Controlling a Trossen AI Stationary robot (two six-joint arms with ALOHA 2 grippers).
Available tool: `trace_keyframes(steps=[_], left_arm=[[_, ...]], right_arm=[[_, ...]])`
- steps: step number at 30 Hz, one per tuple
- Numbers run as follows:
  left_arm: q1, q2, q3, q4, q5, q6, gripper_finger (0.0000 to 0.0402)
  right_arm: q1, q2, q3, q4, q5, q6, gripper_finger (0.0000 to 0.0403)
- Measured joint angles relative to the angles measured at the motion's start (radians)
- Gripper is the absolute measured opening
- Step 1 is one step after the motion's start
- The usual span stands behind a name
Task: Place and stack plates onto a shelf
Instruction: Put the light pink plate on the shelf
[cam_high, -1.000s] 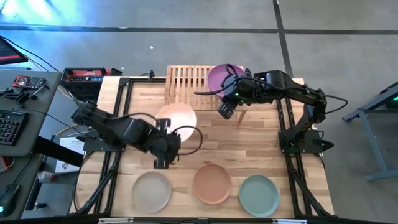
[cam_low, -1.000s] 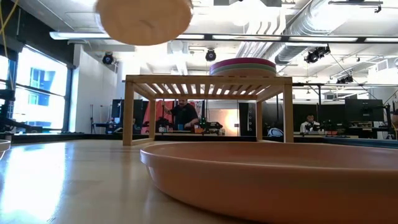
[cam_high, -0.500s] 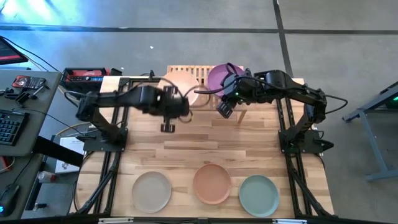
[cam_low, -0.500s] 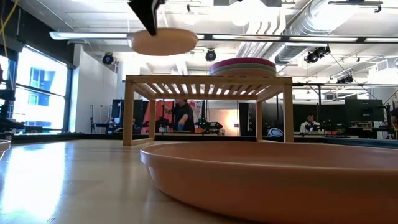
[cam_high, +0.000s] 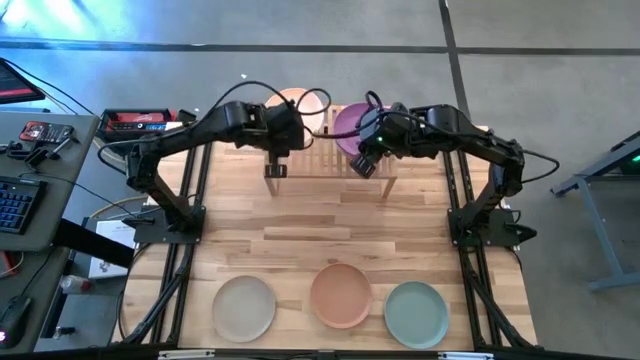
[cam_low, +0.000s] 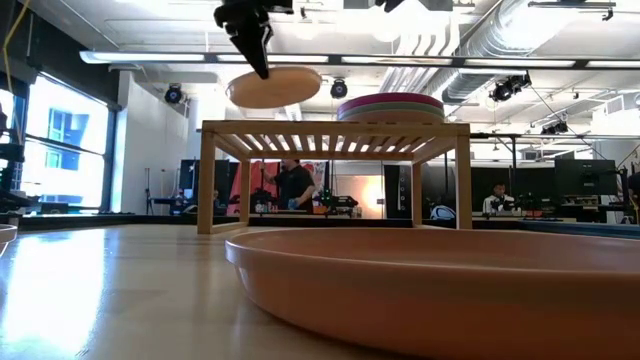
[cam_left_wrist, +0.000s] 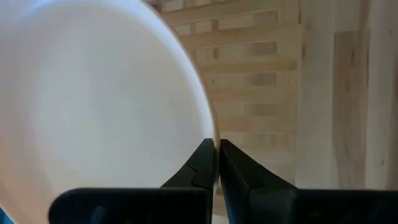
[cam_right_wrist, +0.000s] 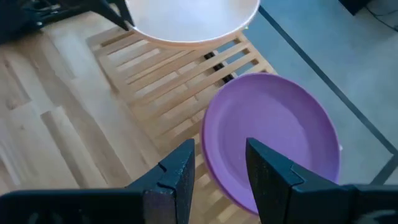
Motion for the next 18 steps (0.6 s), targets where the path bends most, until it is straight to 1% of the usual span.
trace_keyframes(steps=[8, 14, 18], left_arm=[[0.019, 0.063, -0.001, 0.015, 0.012, 0.033, 0.0003], [0.023, 0.107, -0.001, 0.016, 0.012, 0.045, 0.0003], [0.025, 0.127, -0.001, 0.016, 0.028, 0.045, 0.0003]], right_arm=[[-0.059, 0.0, 0.0, 0.0, -0.004, -0.078, 0.0119], [-0.092, 0.0, 0.0, -0.006, -0.005, -0.109, 0.0119], [-0.102, 0.0, 0.0, -0.02, -0.024, -0.117, 0.0119]])
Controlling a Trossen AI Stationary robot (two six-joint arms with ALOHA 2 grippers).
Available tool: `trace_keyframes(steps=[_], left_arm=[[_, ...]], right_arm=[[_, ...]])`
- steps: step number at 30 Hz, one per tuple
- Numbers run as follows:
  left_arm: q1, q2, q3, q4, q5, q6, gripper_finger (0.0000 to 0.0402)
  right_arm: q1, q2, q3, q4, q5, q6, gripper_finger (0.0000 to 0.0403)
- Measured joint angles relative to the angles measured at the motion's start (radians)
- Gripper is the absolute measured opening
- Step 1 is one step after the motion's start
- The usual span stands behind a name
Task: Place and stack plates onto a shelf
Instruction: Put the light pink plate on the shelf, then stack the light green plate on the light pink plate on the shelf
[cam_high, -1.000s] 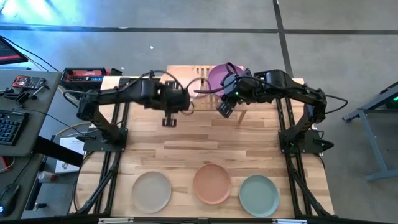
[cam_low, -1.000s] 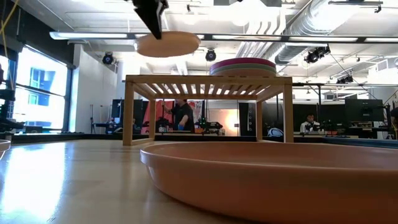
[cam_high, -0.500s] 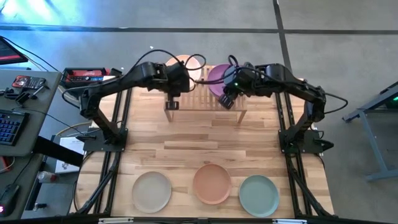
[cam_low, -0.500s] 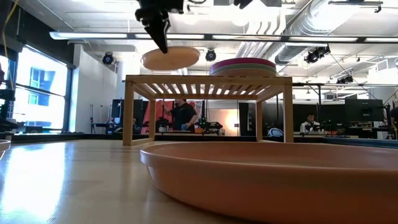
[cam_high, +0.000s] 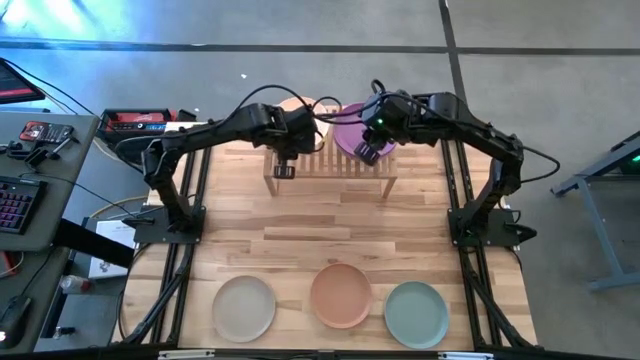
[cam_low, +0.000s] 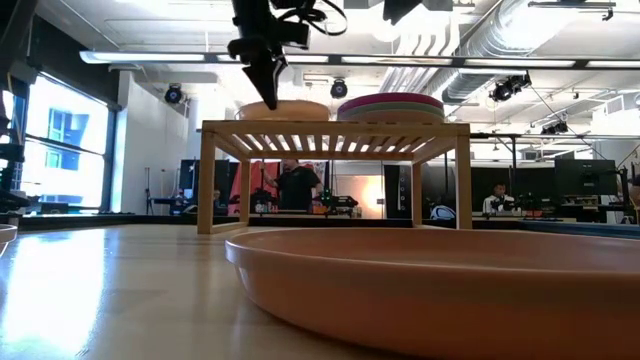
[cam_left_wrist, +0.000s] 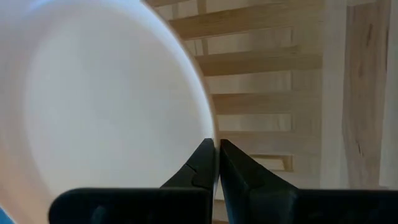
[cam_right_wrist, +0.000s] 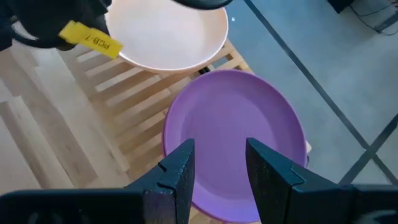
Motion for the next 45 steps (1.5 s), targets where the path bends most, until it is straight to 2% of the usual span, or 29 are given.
trace_keyframes(steps=[18, 29, 39, 45], left_arm=[[0.012, 0.02, 0.0, -0.009, 0.026, -0.001, 0.0003], [0.019, 0.02, 0.0, -0.053, 0.029, 0.001, 0.0004], [0.018, 0.02, 0.0, -0.05, 0.055, 0.007, 0.0052], [0.018, 0.019, 0.001, -0.057, 0.055, -0.062, 0.0064]], right_arm=[[-0.003, 0.0, 0.0, -0.009, -0.037, -0.012, 0.0119], [-0.003, 0.0, 0.0, -0.01, -0.068, 0.039, 0.0119], [-0.003, 0.0, 0.0, -0.01, -0.068, 0.039, 0.0119], [-0.003, 0.0, 0.0, -0.01, -0.073, 0.039, 0.0119]])
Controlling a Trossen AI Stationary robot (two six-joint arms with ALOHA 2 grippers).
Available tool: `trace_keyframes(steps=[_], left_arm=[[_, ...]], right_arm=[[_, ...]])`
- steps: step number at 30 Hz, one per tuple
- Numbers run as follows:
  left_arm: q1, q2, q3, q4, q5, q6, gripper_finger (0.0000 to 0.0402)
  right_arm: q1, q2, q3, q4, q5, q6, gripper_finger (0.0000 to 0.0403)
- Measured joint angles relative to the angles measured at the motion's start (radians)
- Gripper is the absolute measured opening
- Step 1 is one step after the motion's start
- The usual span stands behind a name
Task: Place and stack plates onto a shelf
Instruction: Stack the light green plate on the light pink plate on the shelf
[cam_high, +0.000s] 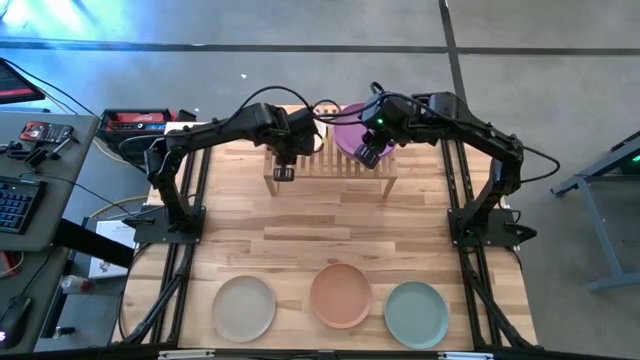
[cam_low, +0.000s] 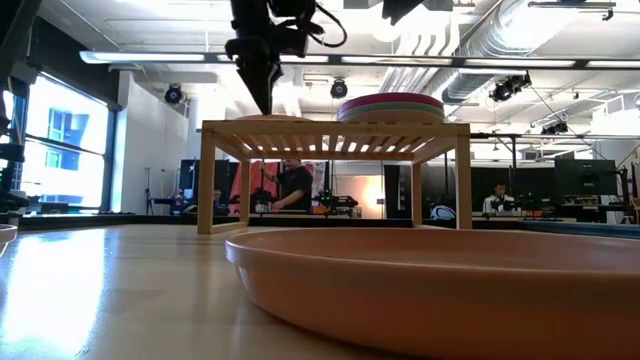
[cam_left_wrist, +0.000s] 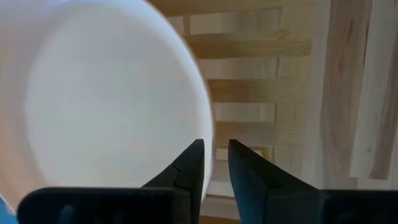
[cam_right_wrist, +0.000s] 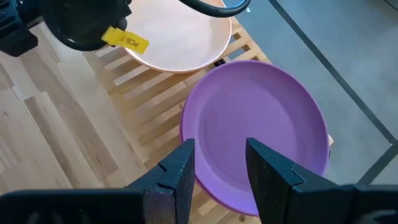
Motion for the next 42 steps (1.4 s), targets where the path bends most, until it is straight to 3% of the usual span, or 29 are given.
trace_keyframes(steps=[8, 14, 18, 24, 31, 42], left_arm=[[-0.001, -0.016, 0.086, -0.086, -0.004, -0.109, 0.0065], [-0.01, -0.044, 0.134, -0.219, 0.025, -0.167, 0.0065], [-0.027, -0.072, 0.131, -0.294, 0.097, -0.178, 0.0065], [-0.082, -0.184, 0.052, -0.283, 0.259, -0.187, 0.0065], [-0.174, -0.325, -0.073, -0.282, 0.262, -0.21, 0.0065], [-0.303, -0.483, -0.289, -0.212, 0.257, -0.347, 0.0065]], right_arm=[[0.013, 0.0, 0.0, -0.008, -0.14, 0.035, 0.0119], [0.068, 0.0, 0.0, -0.098, -0.186, 0.259, 0.0119], [0.156, -0.002, -0.026, -0.094, -0.186, 0.419, 0.0119], [0.306, 0.006, -0.13, -0.081, -0.185, 0.702, 0.0119], [0.46, 0.007, -0.318, -0.006, -0.211, 1.047, 0.0119], [0.638, 0.006, -0.588, 0.341, -0.25, 1.45, 0.0119]])
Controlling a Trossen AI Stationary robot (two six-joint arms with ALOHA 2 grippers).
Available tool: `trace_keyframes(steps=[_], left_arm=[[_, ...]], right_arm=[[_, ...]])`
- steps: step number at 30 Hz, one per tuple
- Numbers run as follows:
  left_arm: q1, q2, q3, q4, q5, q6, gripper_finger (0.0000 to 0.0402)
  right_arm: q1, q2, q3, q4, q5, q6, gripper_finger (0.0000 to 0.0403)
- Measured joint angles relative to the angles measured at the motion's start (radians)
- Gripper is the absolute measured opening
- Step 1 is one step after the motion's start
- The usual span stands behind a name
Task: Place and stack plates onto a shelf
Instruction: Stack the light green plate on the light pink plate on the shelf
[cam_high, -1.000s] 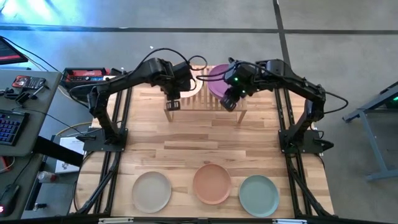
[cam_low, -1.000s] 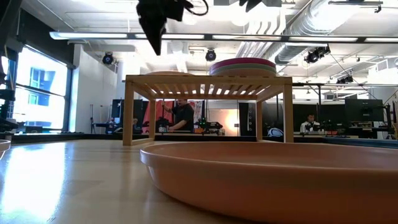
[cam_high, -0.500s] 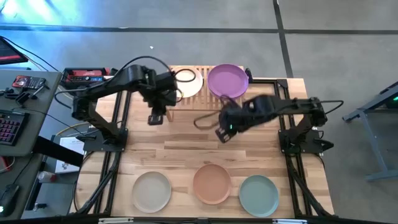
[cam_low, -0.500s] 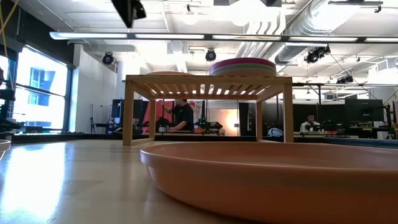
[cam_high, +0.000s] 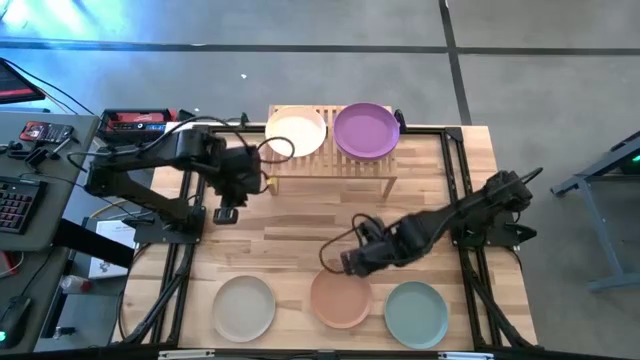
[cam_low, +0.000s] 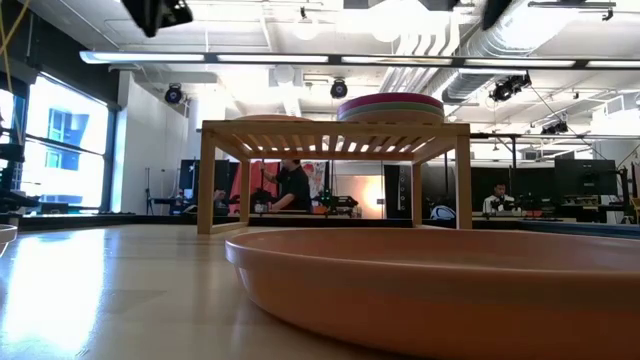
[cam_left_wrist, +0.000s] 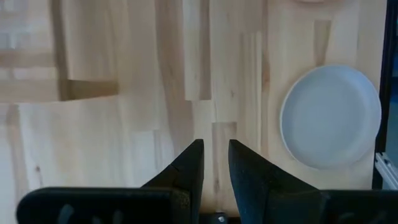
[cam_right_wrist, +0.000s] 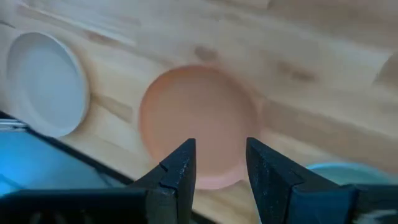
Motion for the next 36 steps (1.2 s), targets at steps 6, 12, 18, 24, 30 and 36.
trace_keyframes(steps=[6, 12, 18, 24, 30, 36], left_arm=[[-0.076, -0.043, -0.098, 0.045, 0.0, -0.077, 0.0065], [-0.144, -0.053, -0.171, 0.094, 0.0, -0.129, 0.0065], [-0.203, -0.053, -0.222, 0.143, -0.002, -0.162, 0.0065], [-0.24, -0.053, -0.237, 0.173, -0.002, -0.165, 0.0065], [-0.25, -0.053, -0.237, 0.187, -0.01, -0.169, 0.0065], [-0.25, -0.053, -0.237, 0.187, -0.01, -0.169, 0.0065]], right_arm=[[0.079, 0.0, -0.122, 0.108, -0.002, 0.201, 0.0119], [0.159, 0.015, -0.201, 0.201, -0.005, 0.381, 0.0119], [0.223, 0.093, -0.211, 0.227, -0.068, 0.496, 0.0119], [0.238, 0.151, -0.211, 0.218, -0.115, 0.496, 0.0119], [0.238, 0.213, -0.211, 0.219, -0.153, 0.497, 0.0119], [0.239, 0.257, -0.211, 0.231, -0.227, 0.541, 0.0119]])
